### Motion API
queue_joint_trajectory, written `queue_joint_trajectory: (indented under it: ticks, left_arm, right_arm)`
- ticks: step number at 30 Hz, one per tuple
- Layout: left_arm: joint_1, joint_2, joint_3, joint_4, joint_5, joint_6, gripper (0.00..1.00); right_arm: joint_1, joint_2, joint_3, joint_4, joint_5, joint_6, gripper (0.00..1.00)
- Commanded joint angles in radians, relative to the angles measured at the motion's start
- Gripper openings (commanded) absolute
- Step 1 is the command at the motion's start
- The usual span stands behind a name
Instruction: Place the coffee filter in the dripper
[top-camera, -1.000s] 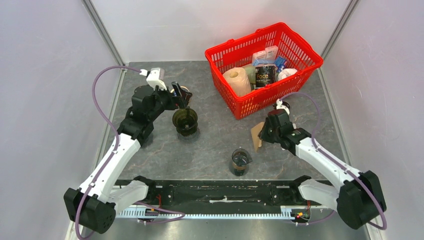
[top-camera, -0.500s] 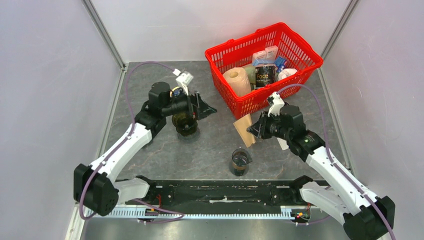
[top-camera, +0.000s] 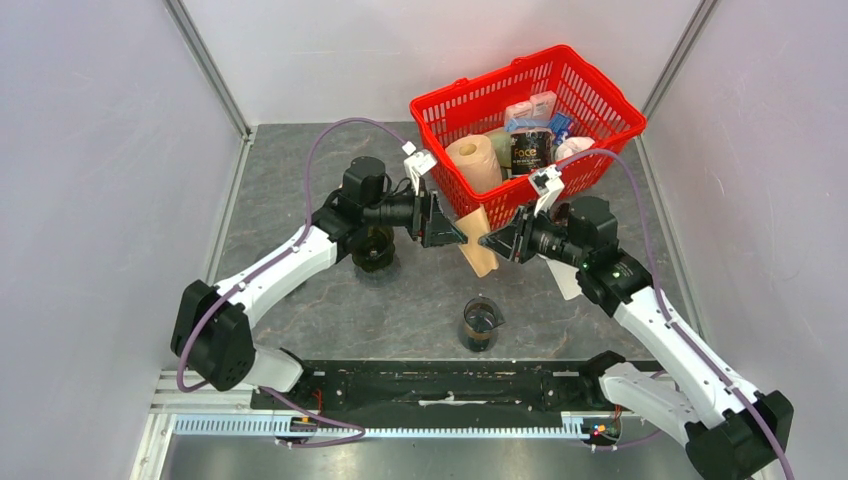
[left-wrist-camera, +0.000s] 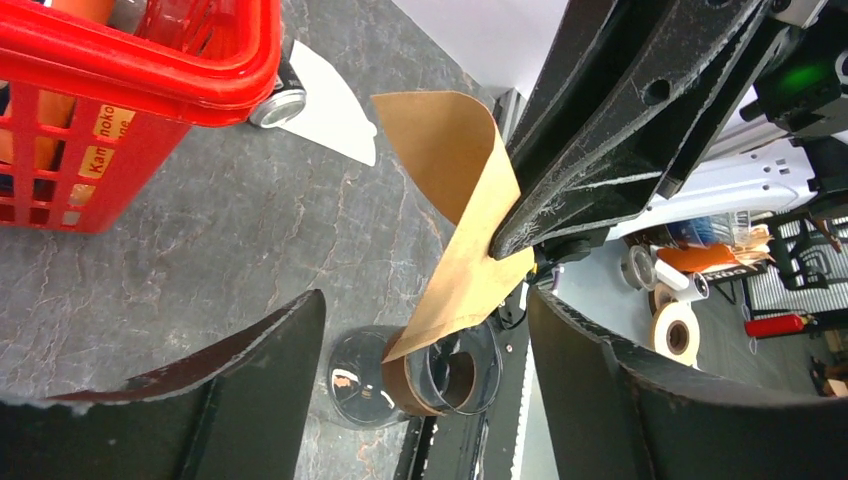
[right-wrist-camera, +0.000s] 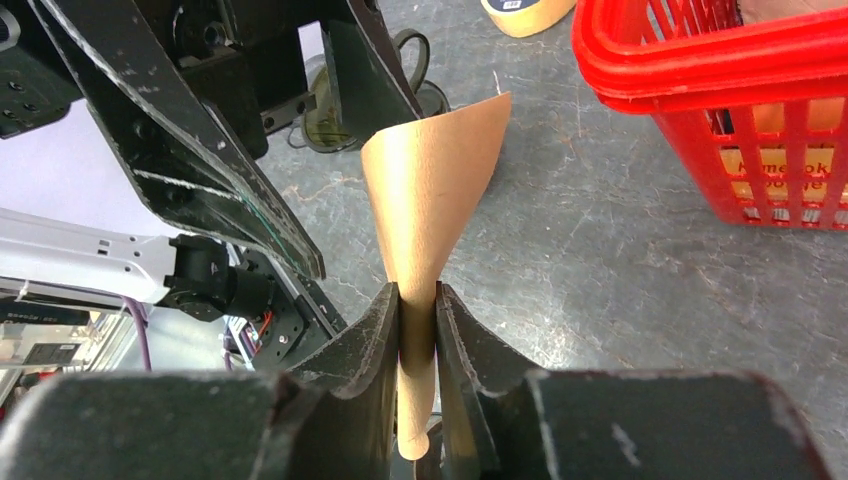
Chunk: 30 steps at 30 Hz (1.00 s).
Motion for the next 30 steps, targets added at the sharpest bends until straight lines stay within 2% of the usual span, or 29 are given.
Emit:
queue_joint_trajectory:
  ticks: [1,12,15,18,20,22,23,25,28,30]
  left_arm:
    - [-0.018,0.010,0.046,0.047,0.041,-0.034,0.76]
    - [-0.024,0.018,0.046,0.073,0.036,-0.066,0.42]
    - [-0.024,0.017,0.046,0.082,0.020,-0.081,0.28]
    - [-0.024,0.021,0.045,0.092,0.016,-0.090,0.18]
    - [-0.024,0.022,0.045,0.096,0.016,-0.092,0.06]
    - [-0.024,0.014,0.039,0.102,-0.001,-0.091,0.02]
    - [-0.024,0.009,0.031,0.112,-0.006,-0.087,0.02]
    - [-0.024,-0.005,0.019,0.118,-0.006,-0.064,0.02]
    - [-0.024,-0.029,0.005,0.115,0.011,-0.015,0.02]
    - [-0.024,-0.045,0.001,0.095,0.036,0.040,0.02]
  right_arm:
    - [0.001,0.025,0.062,0.071,-0.036,0.027,0.26]
    - [0.002,0.065,0.087,0.074,-0.047,0.036,0.26]
    - [0.002,0.070,0.090,0.069,-0.047,0.034,0.26]
    - [0.002,0.073,0.090,0.068,-0.047,0.034,0.26]
    - [0.002,0.073,0.090,0.069,-0.045,0.031,0.28]
    - [0.002,0.071,0.090,0.065,-0.037,0.028,0.32]
    - [0.002,0.069,0.089,0.065,-0.032,0.024,0.37]
    - [0.002,0.060,0.083,0.068,-0.010,0.016,0.57]
    - [0.001,0.028,0.066,0.067,0.074,0.002,0.79]
    - [0.001,-0.004,0.047,0.069,0.146,0.002,0.91]
